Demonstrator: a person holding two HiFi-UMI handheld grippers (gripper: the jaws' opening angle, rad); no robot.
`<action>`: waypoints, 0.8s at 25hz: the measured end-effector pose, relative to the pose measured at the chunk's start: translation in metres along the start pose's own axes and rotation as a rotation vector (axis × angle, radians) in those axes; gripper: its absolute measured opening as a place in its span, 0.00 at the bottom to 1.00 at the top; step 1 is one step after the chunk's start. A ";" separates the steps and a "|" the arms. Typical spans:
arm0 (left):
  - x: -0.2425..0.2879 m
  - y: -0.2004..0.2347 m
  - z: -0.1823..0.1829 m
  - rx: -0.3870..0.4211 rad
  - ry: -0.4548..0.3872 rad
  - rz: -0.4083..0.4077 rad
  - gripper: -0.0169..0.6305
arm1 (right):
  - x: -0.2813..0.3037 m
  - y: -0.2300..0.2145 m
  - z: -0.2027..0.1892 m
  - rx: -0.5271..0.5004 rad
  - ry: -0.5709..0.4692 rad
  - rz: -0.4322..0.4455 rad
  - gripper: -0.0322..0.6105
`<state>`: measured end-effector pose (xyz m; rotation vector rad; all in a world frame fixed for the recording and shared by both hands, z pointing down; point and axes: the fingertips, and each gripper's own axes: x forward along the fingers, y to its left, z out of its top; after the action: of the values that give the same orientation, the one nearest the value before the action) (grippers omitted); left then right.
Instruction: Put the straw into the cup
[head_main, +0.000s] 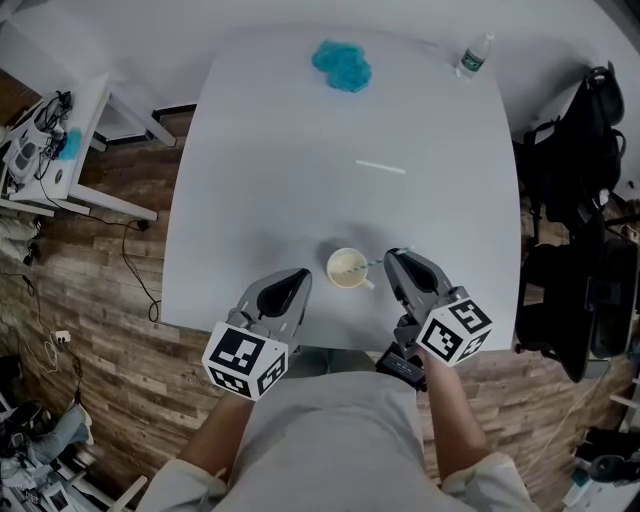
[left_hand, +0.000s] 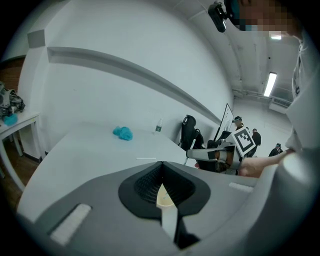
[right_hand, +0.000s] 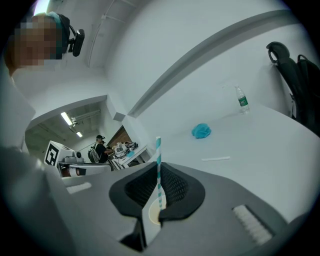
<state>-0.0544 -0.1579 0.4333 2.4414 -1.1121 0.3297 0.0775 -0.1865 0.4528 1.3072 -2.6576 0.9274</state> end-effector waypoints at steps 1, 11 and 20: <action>0.001 0.000 -0.001 -0.001 0.003 -0.001 0.05 | 0.002 -0.002 -0.003 0.004 0.003 0.000 0.09; 0.006 0.004 -0.012 -0.015 0.041 -0.018 0.05 | 0.017 -0.018 -0.027 0.040 0.027 -0.027 0.09; 0.010 0.006 -0.019 -0.025 0.059 -0.031 0.05 | 0.030 -0.025 -0.041 0.060 0.046 -0.035 0.09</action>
<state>-0.0528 -0.1591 0.4555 2.4087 -1.0458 0.3733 0.0681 -0.1980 0.5071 1.3223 -2.5835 1.0277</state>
